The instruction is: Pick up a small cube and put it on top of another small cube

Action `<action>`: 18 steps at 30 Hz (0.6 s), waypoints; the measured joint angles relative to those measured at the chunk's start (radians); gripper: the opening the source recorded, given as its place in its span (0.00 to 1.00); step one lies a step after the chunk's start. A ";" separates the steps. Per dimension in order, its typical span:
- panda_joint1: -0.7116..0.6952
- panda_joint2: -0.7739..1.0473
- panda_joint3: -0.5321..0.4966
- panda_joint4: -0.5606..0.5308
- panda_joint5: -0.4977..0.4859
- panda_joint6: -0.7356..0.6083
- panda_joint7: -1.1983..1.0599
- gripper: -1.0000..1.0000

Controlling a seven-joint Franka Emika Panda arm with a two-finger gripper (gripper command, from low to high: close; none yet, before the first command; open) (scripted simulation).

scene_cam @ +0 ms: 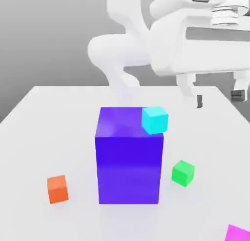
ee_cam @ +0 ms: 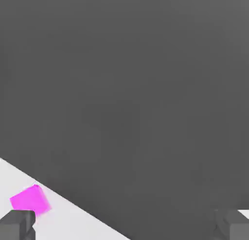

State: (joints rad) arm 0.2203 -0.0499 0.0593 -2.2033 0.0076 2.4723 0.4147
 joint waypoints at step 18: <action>0.126 0.642 0.038 0.098 -0.133 0.220 -0.160 0.00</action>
State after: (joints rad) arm 0.3466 0.5920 0.0973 -2.1053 -0.1251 2.6927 0.2552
